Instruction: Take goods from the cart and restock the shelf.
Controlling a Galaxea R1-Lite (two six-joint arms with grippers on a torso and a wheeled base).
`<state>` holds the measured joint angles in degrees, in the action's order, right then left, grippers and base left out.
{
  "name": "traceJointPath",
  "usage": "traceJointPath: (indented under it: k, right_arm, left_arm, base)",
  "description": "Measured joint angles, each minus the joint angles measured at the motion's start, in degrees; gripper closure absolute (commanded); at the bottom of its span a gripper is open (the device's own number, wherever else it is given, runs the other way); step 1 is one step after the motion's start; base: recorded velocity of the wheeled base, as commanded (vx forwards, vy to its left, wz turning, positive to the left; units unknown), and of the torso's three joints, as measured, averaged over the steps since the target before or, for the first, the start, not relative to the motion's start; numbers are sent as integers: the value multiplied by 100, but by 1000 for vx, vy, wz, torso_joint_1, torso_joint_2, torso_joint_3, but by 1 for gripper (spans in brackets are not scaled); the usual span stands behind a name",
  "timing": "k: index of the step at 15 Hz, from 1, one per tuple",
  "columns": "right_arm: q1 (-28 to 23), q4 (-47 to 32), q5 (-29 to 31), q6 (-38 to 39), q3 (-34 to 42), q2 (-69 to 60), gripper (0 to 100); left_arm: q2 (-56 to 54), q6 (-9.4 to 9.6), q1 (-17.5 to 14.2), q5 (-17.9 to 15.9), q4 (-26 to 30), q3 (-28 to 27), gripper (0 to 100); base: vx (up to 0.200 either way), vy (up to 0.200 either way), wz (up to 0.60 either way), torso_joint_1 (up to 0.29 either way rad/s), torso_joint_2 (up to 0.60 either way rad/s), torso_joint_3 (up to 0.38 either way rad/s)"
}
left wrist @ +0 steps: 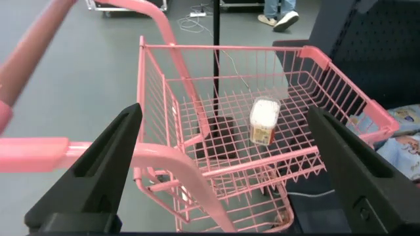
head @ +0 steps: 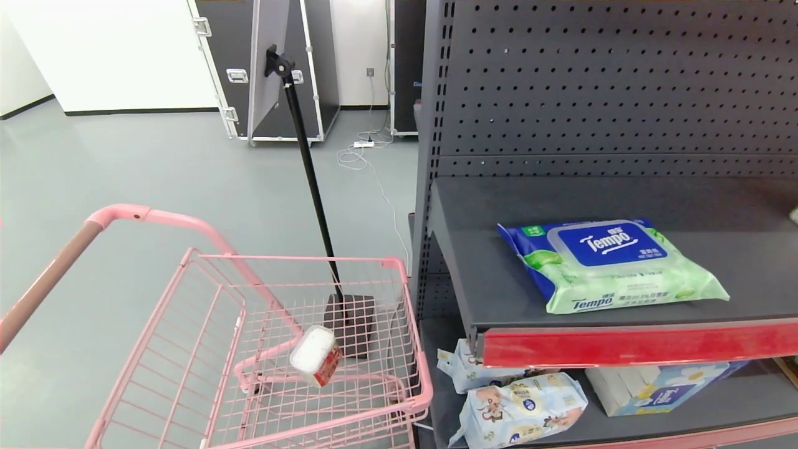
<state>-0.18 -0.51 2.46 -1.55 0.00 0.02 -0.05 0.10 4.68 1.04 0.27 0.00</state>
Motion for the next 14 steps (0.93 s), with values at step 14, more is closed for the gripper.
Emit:
traceJointPath:
  k: [14]
  right_arm:
    - [11,-4,7,-28,0,0,0]
  left_arm:
    - [0,0,-2,0,-2,0,0]
  base:
    - [0,0,43,-118,429,315]
